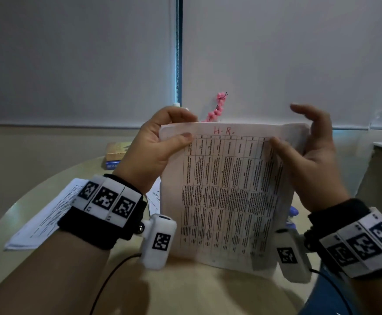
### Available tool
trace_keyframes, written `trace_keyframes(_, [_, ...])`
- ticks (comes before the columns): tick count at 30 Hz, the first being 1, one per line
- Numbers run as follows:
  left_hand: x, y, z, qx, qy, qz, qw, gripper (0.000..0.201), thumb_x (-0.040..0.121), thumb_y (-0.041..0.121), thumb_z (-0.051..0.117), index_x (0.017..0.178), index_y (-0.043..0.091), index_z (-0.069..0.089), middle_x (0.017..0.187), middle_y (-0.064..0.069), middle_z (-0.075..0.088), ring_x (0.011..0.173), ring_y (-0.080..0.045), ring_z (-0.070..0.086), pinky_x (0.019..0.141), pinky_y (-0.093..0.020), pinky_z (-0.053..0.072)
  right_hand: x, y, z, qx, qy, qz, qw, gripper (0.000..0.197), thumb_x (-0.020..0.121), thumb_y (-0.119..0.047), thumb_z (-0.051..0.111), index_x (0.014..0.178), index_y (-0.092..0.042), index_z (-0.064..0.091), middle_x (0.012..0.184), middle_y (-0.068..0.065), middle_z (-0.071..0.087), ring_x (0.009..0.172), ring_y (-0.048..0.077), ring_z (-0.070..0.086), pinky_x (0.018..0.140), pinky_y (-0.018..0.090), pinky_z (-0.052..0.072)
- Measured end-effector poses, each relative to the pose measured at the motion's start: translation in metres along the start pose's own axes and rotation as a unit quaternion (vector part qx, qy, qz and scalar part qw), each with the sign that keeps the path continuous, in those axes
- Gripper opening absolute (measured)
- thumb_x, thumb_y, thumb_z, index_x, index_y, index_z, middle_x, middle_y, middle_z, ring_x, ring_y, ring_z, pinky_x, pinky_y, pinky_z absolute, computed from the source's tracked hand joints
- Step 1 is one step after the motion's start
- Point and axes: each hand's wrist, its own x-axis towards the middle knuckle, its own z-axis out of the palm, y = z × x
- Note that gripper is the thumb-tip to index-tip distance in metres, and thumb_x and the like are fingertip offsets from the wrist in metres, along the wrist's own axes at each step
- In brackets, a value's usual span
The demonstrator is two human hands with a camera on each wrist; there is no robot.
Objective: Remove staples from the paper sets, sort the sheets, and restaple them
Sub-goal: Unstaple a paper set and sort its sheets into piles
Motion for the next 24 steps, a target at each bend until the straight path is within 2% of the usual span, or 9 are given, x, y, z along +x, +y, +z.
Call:
trace_keyframes(2, [0.0, -0.001, 0.004, -0.013, 0.02, -0.015, 1.0, 0.03, 0.088, -0.001, 0.059, 0.08, 0.026, 0.067, 0.118, -0.02, 0.059, 0.092, -0.023, 0.068, 0.073, -0.032, 0.057, 0.005, 0.002, 0.002, -0.065, 0.012, -0.02, 0.998, 0.027, 0.087, 0.002, 0.059, 0.101, -0.021, 0.054, 0.082, -0.008, 0.054, 0.063, -0.005, 0.053, 0.059, 0.013, 0.047])
trace_keyframes(6, [0.002, 0.004, 0.009, -0.021, 0.042, -0.015, 0.999, 0.026, 0.089, -0.002, 0.059, 0.078, 0.02, 0.064, 0.114, -0.02, 0.059, 0.087, -0.023, 0.069, 0.07, -0.031, 0.058, 0.011, 0.003, 0.003, -0.087, 0.034, -0.028, 0.995, 0.029, 0.086, 0.001, 0.06, 0.086, -0.027, 0.057, 0.083, -0.011, 0.058, 0.072, -0.001, 0.052, 0.069, 0.018, 0.046])
trace_keyframes(10, [0.003, 0.004, 0.004, -0.02, 0.052, -0.024, 0.998, 0.025, 0.091, -0.004, 0.055, 0.083, 0.02, 0.061, 0.101, -0.009, 0.062, 0.082, -0.021, 0.068, 0.065, -0.03, 0.058, 0.007, -0.001, 0.005, -0.049, 0.027, -0.021, 0.998, 0.026, 0.086, 0.002, 0.06, 0.1, -0.019, 0.054, 0.084, -0.007, 0.056, 0.066, -0.001, 0.056, 0.061, 0.017, 0.049])
trace_keyframes(12, [0.001, 0.0, 0.003, -0.032, 0.052, -0.049, 0.997, 0.025, 0.091, -0.004, 0.054, 0.089, 0.02, 0.061, 0.097, -0.01, 0.064, 0.08, -0.021, 0.068, 0.064, -0.03, 0.058, 0.001, 0.003, 0.005, 0.005, 0.022, 0.029, 0.999, 0.036, 0.086, 0.002, 0.06, 0.114, -0.017, 0.047, 0.087, -0.001, 0.057, 0.066, 0.0, 0.063, 0.059, 0.016, 0.052])
trace_keyframes(14, [0.0, -0.003, 0.003, -0.031, 0.054, -0.056, 0.997, 0.026, 0.092, -0.004, 0.053, 0.094, 0.021, 0.06, 0.099, -0.012, 0.064, 0.083, -0.023, 0.068, 0.066, -0.032, 0.058, -0.005, 0.008, 0.004, 0.06, 0.027, 0.095, 0.993, 0.04, 0.086, -0.003, 0.061, 0.119, -0.018, 0.043, 0.09, 0.002, 0.061, 0.07, 0.006, 0.068, 0.06, 0.023, 0.056])
trace_keyframes(16, [-0.001, -0.001, 0.004, -0.013, 0.048, -0.054, 0.997, 0.026, 0.093, 0.0, 0.052, 0.096, 0.024, 0.06, 0.102, -0.013, 0.063, 0.087, -0.026, 0.068, 0.069, -0.036, 0.058, -0.007, 0.011, 0.001, 0.112, 0.017, 0.135, 0.984, 0.029, 0.088, -0.004, 0.058, 0.114, -0.012, 0.048, 0.089, 0.004, 0.067, 0.073, 0.013, 0.07, 0.06, 0.03, 0.057])
trace_keyframes(18, [0.0, 0.004, 0.005, -0.003, 0.045, -0.049, 0.998, 0.025, 0.094, 0.002, 0.053, 0.098, 0.026, 0.058, 0.101, -0.011, 0.063, 0.086, -0.026, 0.068, 0.07, -0.037, 0.058, -0.005, 0.011, -0.001, 0.126, 0.007, 0.146, 0.981, 0.015, 0.09, -0.005, 0.054, 0.105, -0.008, 0.055, 0.082, 0.003, 0.072, 0.071, 0.015, 0.071, 0.057, 0.028, 0.056])
trace_keyframes(21, [0.0, 0.005, 0.005, -0.008, 0.055, -0.054, 0.997, 0.03, 0.093, 0.002, 0.053, 0.108, 0.027, 0.056, 0.105, -0.01, 0.061, 0.084, -0.022, 0.069, 0.067, -0.034, 0.059, -0.003, 0.01, -0.003, 0.118, 0.004, 0.14, 0.983, 0.01, 0.091, -0.006, 0.052, 0.097, -0.01, 0.059, 0.077, 0.001, 0.074, 0.069, 0.014, 0.071, 0.056, 0.025, 0.056])
trace_keyframes(24, [-0.005, -0.008, 0.006, -0.034, 0.063, -0.096, 0.993, 0.03, 0.092, -0.001, 0.053, 0.118, 0.012, 0.057, 0.105, -0.015, 0.068, 0.089, -0.026, 0.071, 0.071, -0.036, 0.059, -0.009, 0.015, -0.004, 0.112, -0.023, 0.178, 0.977, 0.009, 0.089, -0.006, 0.054, 0.094, -0.01, 0.061, 0.079, 0.003, 0.075, 0.072, 0.017, 0.072, 0.057, 0.027, 0.057])
